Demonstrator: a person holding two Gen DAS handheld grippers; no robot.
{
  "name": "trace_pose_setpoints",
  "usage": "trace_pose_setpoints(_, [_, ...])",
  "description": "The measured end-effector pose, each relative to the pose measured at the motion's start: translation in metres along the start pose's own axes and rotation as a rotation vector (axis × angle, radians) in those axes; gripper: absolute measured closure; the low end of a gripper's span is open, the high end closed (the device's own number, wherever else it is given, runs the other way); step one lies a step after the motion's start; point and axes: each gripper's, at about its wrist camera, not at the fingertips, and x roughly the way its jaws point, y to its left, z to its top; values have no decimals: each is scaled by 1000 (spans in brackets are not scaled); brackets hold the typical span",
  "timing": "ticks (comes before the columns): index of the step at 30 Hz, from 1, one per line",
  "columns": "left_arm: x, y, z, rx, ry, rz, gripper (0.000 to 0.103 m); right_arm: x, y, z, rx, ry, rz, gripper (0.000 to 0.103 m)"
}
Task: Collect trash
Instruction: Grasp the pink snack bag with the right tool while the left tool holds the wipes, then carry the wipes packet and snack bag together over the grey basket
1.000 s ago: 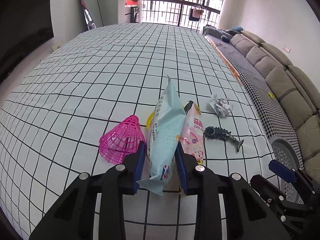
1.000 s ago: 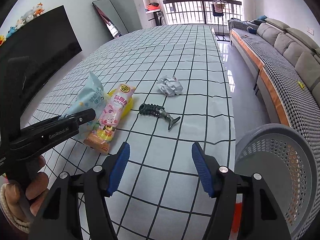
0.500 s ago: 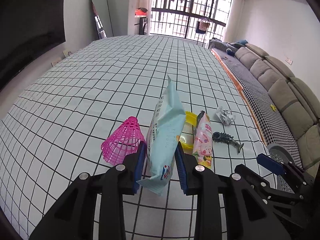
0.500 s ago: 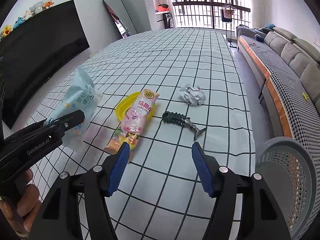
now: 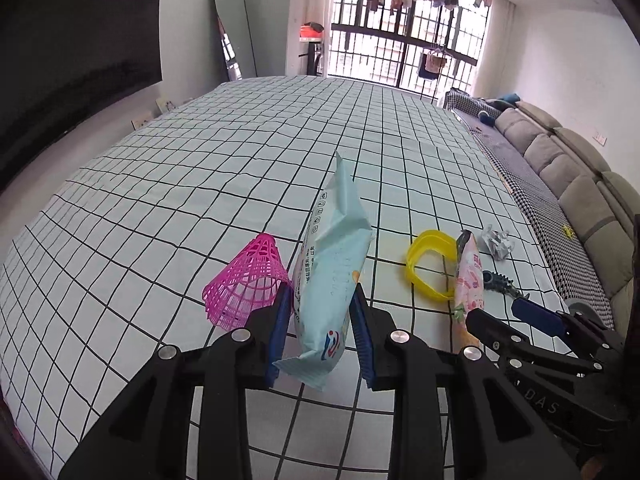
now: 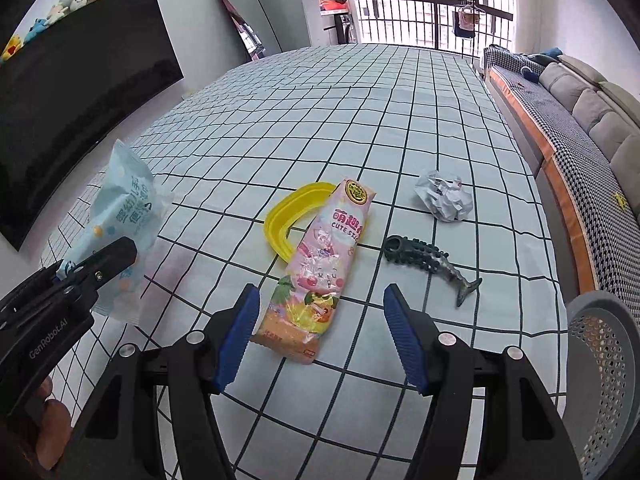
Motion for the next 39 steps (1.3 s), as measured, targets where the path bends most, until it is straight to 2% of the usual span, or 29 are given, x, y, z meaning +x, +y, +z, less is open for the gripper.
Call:
trace_pose_setpoints(19, [5,16,-6,-32,25,-58,73,40,1,5,38,59,-73,39])
trace_pose_setpoints(20, [5,16,-6,-31,25,-59,73,40,1,5,37,60,-73,41])
trace_pose_setpoints(22, [5,15,-5,-29,22,-63,73,42,2,3,31,67,-74,50])
trace_pose_setpoints(24, [4,14,-4,-28,20,-67,73,41,4,1,18,65,-83,64])
trace_pose_setpoints(25, [4,14,-4,-27,20,-68,73,40,5,1,14,64,-82,66])
trace_pose_setpoints(39, [-9,-3,-17,-1,36,-114,73,-1,-4,-21,31,12,-58,67])
